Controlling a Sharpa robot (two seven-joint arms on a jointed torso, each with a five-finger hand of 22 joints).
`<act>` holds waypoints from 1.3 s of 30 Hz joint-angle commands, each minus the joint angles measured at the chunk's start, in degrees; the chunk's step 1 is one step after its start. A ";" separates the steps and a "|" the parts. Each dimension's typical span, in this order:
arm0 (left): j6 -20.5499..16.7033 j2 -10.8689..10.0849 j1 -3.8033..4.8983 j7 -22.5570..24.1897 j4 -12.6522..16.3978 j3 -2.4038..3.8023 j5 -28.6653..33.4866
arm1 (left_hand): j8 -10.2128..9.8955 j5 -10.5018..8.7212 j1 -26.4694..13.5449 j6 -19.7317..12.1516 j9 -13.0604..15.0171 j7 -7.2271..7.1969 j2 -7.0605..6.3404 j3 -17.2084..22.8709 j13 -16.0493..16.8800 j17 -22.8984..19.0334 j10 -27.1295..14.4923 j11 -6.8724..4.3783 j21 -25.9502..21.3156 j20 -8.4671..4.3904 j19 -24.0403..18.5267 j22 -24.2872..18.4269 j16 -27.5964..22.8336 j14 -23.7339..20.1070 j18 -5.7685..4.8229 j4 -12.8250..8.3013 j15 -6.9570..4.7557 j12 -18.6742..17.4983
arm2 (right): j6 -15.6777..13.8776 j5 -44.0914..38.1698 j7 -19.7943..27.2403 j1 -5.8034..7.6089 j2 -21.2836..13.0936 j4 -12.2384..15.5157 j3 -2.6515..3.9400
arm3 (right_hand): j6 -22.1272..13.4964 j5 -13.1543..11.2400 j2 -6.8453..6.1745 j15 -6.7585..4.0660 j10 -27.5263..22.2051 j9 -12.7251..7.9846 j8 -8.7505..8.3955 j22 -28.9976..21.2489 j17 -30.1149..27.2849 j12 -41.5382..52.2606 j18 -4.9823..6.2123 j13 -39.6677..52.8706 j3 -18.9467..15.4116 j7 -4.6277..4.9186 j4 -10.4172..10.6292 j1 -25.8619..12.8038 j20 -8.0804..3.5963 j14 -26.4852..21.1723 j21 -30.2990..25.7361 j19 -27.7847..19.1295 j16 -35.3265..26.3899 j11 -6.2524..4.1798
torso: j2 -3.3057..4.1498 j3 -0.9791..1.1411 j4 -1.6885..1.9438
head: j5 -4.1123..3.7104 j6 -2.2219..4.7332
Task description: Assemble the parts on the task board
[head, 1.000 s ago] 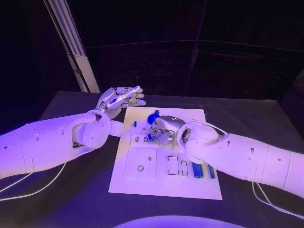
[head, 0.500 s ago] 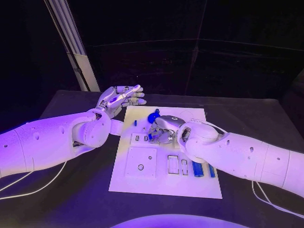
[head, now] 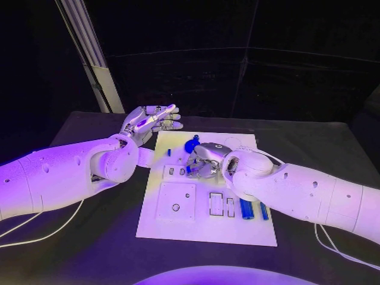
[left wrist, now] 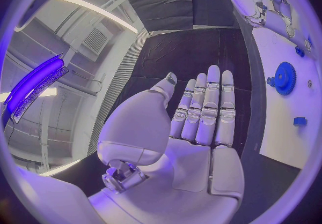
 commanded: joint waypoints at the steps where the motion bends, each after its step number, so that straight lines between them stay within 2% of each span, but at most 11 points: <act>1: 0.78 0.08 0.11 0.51 0.01 0.05 0.09 | 0.06 0.28 0.06 0.27 -0.09 0.30 -0.13 0.23 -0.06 0.04 0.26 0.06 0.05 -0.03 0.40 -0.08 -0.37 0.32 0.92 -0.23 0.16 -0.23 | 2.55 -0.70 -1.35 -0.17 -0.02 -0.11 -0.21 | 0.36 0.25 -0.19 0.00 0.42 -0.16 -0.56 -0.20 8.82 -0.36 -0.08 1.30 0.33 0.01 0.12 -0.86 0.07 4.71 -0.42 -0.62 -0.12 -0.55 | -0.05 -0.03 -0.01 | -0.04 -0.04; 7: 0.81 0.09 0.11 0.47 0.00 0.05 0.09 | 0.06 0.28 0.06 0.27 -0.09 0.30 -0.13 0.23 -0.06 0.04 0.26 0.06 0.05 -0.03 0.40 -0.08 -0.37 0.32 0.92 -0.23 0.16 -0.23 | 2.44 -0.85 -1.60 -0.17 0.06 -0.03 -0.21 | -0.39 1.98 -1.42 0.24 0.03 -0.33 -1.02 -0.68 8.60 -0.90 0.00 0.89 0.04 0.35 0.41 -2.20 0.28 4.65 -0.69 -0.90 -0.25 -0.26 | -0.07 -0.06 -0.03 | -0.06 -0.05; 14: 0.82 0.07 0.11 0.44 0.02 0.05 0.09 | 0.06 0.28 0.06 0.27 -0.09 0.30 -0.13 0.23 -0.06 0.04 0.26 0.06 0.05 -0.03 0.40 -0.08 -0.37 0.32 0.92 -0.23 0.16 -0.23 | 2.44 -1.22 -2.21 -0.18 0.08 0.04 -0.22 | -1.21 2.16 -2.54 0.46 -0.32 -0.46 -1.20 -1.06 8.39 -1.37 0.06 0.51 -0.45 0.64 0.78 -3.38 0.48 4.60 -0.90 -1.11 -0.38 0.01 | -0.10 -0.08 -0.02 | -0.09 -0.16; 39: 0.86 0.09 0.11 0.43 -0.04 0.05 0.09 | 0.06 0.28 0.06 0.27 -0.09 0.30 -0.13 0.23 -0.06 0.04 0.26 0.06 0.05 -0.03 0.40 -0.08 -0.37 0.32 0.92 -0.23 0.16 -0.23 | 3.46 -3.06 -3.25 -0.30 -0.12 0.63 -0.27 | -1.08 1.95 -2.45 0.48 -0.33 -0.37 -0.97 -1.12 8.35 -1.38 0.09 0.50 -0.16 0.53 0.82 -3.46 0.57 4.60 -0.95 -1.13 -0.41 -0.05 | 0.05 0.02 -0.04 | -0.58 -0.31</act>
